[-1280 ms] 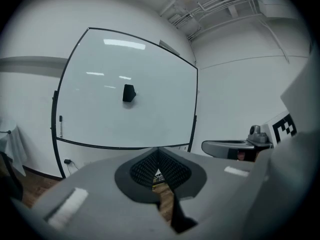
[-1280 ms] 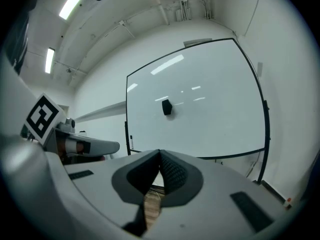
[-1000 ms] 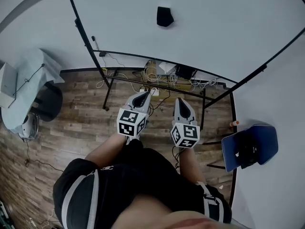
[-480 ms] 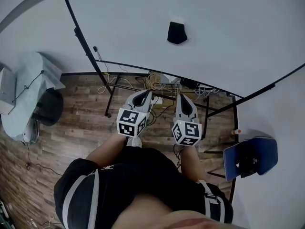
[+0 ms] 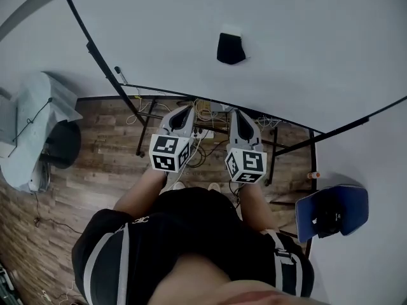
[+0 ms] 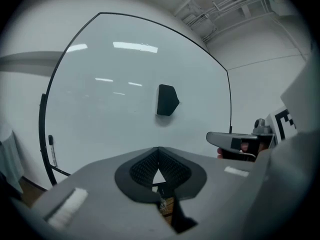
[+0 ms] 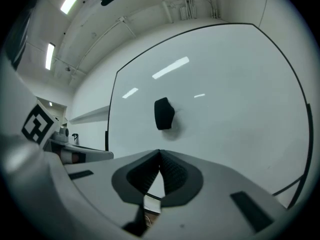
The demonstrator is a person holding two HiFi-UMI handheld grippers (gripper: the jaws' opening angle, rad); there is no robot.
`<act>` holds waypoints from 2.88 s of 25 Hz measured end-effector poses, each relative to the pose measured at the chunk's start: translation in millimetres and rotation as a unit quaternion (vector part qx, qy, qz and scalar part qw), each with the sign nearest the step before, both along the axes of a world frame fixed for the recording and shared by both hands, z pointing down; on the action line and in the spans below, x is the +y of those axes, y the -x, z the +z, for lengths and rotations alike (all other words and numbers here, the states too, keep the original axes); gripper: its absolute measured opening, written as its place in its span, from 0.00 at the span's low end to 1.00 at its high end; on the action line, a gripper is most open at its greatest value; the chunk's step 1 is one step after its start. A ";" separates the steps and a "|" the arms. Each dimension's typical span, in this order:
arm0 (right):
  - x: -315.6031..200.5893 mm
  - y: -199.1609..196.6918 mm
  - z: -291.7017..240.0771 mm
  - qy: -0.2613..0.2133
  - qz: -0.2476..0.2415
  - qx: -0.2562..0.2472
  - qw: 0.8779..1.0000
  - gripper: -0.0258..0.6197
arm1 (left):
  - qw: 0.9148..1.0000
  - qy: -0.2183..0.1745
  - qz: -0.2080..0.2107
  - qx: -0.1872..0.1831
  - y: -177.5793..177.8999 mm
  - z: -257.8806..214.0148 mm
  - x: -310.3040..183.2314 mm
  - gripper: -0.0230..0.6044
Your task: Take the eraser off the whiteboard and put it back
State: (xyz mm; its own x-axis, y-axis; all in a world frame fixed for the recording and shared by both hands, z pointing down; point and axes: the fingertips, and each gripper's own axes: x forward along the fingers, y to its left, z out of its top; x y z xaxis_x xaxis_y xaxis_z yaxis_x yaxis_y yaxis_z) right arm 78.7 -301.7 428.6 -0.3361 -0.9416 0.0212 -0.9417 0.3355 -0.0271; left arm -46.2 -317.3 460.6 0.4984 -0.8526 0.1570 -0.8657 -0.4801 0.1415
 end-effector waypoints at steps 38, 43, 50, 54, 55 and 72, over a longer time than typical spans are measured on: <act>-78.9 36.0 -116.7 -0.135 0.015 0.028 0.990 0.05 | 0.995 -0.026 -0.099 -0.003 39.6 -27.1 12.3 0.05; -87.0 47.3 -127.5 -0.146 0.001 0.045 0.988 0.29 | 0.995 -0.021 -0.101 -0.003 45.2 -23.3 16.2 0.05; -113.2 49.5 -128.4 -0.135 0.049 0.074 0.987 0.45 | 0.994 -0.026 -0.109 -0.008 52.4 -25.8 18.1 0.05; -126.2 46.0 -127.1 -0.121 0.078 0.080 0.986 0.45 | 0.993 -0.021 -0.112 -0.011 54.7 -22.7 19.3 0.05; -129.4 45.5 -125.6 -0.115 0.081 0.080 0.987 0.45 | 0.993 -0.020 -0.113 -0.011 55.1 -21.3 19.9 0.05; -153.6 40.9 -107.4 -0.079 0.109 0.096 0.986 0.43 | 0.990 -0.001 -0.140 0.000 69.5 -7.8 20.8 0.05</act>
